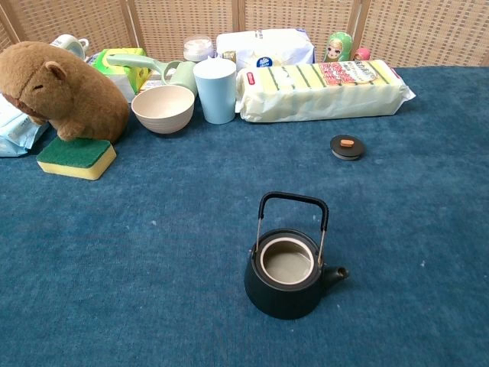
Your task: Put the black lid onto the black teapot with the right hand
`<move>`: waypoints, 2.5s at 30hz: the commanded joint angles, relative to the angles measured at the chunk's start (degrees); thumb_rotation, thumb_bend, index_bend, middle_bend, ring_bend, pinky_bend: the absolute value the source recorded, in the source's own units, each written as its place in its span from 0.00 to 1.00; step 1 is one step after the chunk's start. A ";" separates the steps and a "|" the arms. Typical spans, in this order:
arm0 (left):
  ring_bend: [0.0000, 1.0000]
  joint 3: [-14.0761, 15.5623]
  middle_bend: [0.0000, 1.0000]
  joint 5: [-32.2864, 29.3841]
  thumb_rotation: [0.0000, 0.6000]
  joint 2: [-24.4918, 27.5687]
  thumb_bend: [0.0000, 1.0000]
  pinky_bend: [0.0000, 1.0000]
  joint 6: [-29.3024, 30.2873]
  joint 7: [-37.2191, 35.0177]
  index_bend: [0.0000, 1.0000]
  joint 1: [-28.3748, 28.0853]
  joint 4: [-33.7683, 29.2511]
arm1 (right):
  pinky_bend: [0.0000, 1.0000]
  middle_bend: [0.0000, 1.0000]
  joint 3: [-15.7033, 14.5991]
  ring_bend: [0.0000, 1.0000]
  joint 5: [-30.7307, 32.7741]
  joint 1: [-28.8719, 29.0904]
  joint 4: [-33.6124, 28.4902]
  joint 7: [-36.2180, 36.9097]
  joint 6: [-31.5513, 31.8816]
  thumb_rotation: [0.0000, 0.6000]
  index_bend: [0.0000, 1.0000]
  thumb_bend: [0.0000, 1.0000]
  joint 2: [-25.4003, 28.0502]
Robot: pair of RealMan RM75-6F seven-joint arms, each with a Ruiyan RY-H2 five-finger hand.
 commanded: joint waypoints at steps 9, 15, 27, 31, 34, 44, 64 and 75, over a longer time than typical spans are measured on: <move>0.00 -0.01 0.00 0.00 1.00 0.06 0.07 0.00 0.24 -0.37 0.00 0.11 0.14 | 0.00 0.00 1.56 0.00 -1.84 -0.66 2.57 0.24 4.09 1.00 0.02 0.06 -2.57; 0.00 -0.13 0.00 -0.11 1.00 0.15 0.07 0.00 0.24 -0.61 0.00 0.04 0.11 | 0.00 0.00 1.64 0.00 -3.67 0.31 4.26 3.24 3.21 1.00 0.02 0.06 -3.43; 0.00 -0.72 0.00 -1.93 1.00 0.33 0.07 0.00 -0.44 -0.68 0.00 -0.20 -0.41 | 0.00 0.00 8.09 0.00 1.04 13.37 4.63 6.71 -14.44 1.00 0.12 0.06 -3.99; 0.00 -1.03 0.00 -2.92 1.00 0.34 0.07 0.00 -1.73 0.09 0.00 -0.82 -0.96 | 0.00 0.00 10.99 0.00 5.13 18.90 6.52 8.49 -21.63 1.00 0.18 0.06 -6.03; 0.00 -1.29 0.00 -3.67 1.00 0.42 0.07 0.00 -2.61 0.57 0.00 -1.26 -1.45 | 0.00 0.00 13.23 0.00 9.77 23.01 8.94 7.85 -26.40 1.00 0.19 0.06 -8.40; 0.00 -1.67 0.00 -5.01 1.00 0.63 0.07 0.00 -4.35 1.15 0.00 -2.05 -2.12 | 0.00 0.00 18.43 0.00 24.89 33.38 19.08 2.38 -32.84 1.00 0.22 0.06 -17.64; 0.00 -2.23 0.00 -6.61 1.00 1.22 0.07 0.00 -5.40 -1.18 0.00 -2.35 -1.68 | 0.00 0.00 19.27 0.00 44.83 44.72 35.13 -2.45 -38.18 1.00 0.26 0.06 -25.23; 0.00 -2.50 0.00 -7.31 1.00 1.31 0.07 0.00 -6.45 -0.69 0.00 -2.86 -2.02 | 0.00 0.00 16.94 0.00 47.81 46.83 38.42 -3.39 -39.01 1.00 0.29 0.06 -26.83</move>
